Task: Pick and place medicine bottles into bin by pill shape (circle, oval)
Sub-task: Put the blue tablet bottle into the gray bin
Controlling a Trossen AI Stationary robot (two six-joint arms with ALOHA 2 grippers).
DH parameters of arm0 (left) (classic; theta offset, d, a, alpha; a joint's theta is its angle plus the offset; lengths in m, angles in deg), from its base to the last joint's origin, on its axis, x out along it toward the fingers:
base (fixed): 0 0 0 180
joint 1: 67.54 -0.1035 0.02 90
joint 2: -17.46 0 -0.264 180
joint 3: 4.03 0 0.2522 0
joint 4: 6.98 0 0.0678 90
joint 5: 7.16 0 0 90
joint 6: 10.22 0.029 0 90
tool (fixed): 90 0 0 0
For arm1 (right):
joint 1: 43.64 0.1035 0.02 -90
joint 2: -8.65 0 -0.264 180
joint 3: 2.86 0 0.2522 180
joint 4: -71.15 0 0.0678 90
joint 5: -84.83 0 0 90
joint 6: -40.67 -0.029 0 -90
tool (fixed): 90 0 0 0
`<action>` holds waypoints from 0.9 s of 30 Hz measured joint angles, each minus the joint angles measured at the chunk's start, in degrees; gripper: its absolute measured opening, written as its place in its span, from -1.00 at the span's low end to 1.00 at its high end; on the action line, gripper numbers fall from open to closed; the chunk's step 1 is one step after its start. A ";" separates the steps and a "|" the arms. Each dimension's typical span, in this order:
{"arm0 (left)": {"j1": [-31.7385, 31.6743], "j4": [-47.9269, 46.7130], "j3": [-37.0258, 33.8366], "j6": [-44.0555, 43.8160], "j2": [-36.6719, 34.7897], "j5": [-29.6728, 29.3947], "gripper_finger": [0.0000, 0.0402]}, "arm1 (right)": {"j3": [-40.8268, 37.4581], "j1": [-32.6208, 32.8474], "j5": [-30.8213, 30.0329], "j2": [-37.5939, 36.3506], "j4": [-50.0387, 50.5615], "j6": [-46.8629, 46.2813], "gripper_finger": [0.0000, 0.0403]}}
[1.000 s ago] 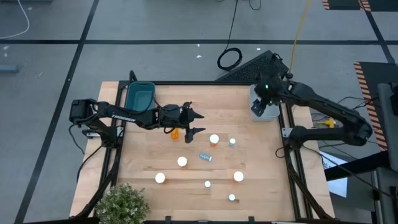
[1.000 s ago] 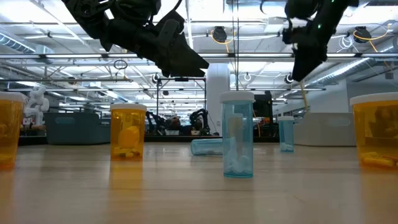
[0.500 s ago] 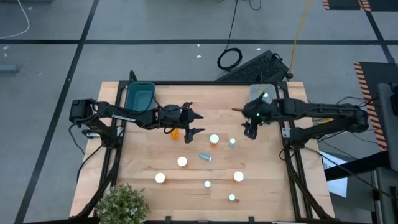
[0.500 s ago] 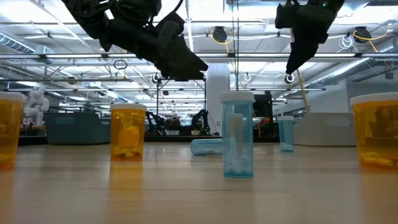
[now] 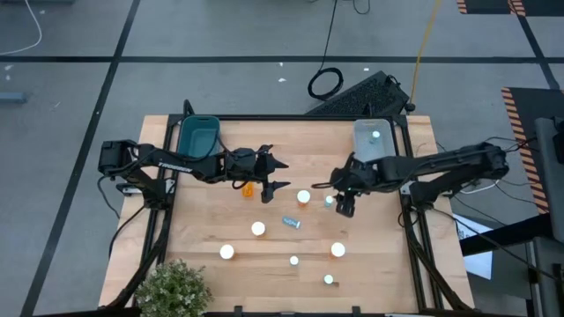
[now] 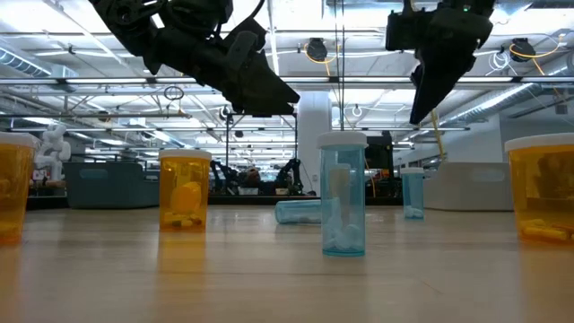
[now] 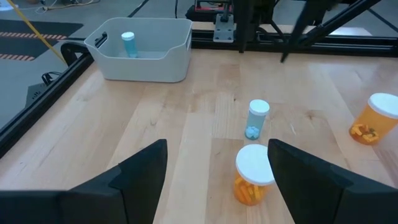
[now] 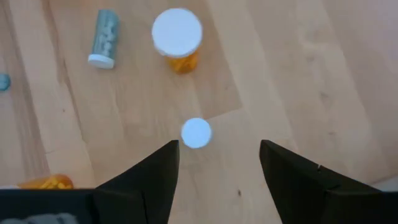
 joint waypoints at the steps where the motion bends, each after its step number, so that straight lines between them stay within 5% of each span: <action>1: 0.01 -0.01 0.00 0.00 0.00 0.00 0.38 | 0.00 0.29 0.00 0.81 -0.29 0.04 0.15; 8: 0.00 -0.06 0.00 -0.02 0.00 0.00 0.38 | 0.00 0.66 0.13 5.83 -2.96 1.87 0.33; 27: 0.01 -0.43 0.00 0.11 0.00 -0.02 0.38 | 0.00 0.34 2.97 12.64 -6.24 2.92 0.27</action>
